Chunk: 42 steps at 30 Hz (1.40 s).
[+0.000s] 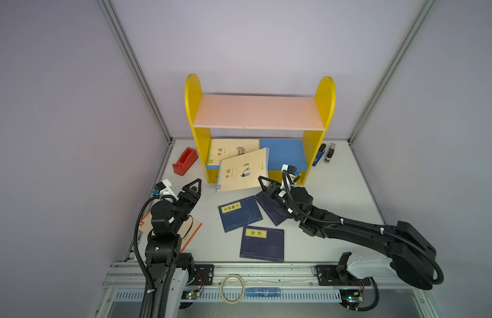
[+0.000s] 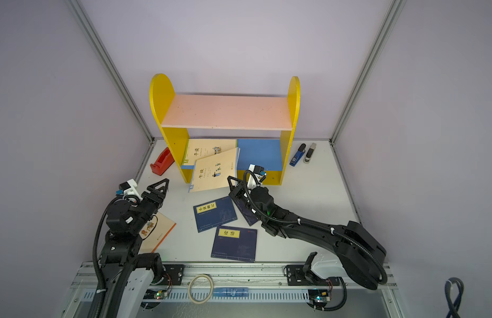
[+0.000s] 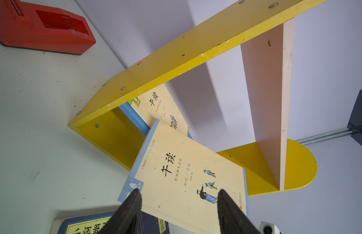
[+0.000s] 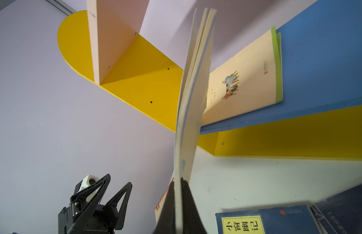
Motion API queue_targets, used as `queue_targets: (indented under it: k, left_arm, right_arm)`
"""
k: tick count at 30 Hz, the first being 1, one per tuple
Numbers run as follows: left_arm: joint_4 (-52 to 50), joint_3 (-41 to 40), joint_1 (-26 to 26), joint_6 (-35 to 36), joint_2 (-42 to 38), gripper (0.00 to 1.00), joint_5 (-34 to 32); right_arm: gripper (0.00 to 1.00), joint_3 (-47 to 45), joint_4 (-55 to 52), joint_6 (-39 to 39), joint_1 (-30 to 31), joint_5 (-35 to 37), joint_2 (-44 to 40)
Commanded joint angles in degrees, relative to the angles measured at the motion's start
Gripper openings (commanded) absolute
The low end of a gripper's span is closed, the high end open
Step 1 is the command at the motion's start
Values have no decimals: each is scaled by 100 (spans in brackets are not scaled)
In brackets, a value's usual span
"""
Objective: Stacking books/files
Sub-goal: Place the book on the bookshelf.
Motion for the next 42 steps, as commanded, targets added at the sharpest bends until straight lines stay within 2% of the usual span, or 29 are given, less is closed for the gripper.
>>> queue_targets:
  k: [1,5,10,14,19,27,36,42]
  left_arm:
    - [65,54,8,94,-26,63,8]
    - [60,46,7,109,-27,63,2]
    - [82,33,0,94,0,63,4]
    - [87,28,-2,110,18,63,4]
    - [74,36,-2,140,18,63,-20]
    - [86,15,-2,149,79,63,-36]
    - [88,11,-24,147,91,63,-46]
    - [93,28,-2,144,101,63,-20]
  right_arm:
    - [0,99,828,318,-193,-406,246]
    - [0,149,1382,811,-531,-600,638]
    - [0,711,1768,1410,-944,-1181,1506]
    - [0,1531,1597,1770,-1248,-1654,2309]
    - [0,2538,773,1889,-1611,-2000,2980]
    - [0,2249,838,1799,-1861,-1846,3144]
    - [0,2525,655,1782,-1867,-2201,3614]
    - [0,2503,581,1869,-1867,-2079,3686]
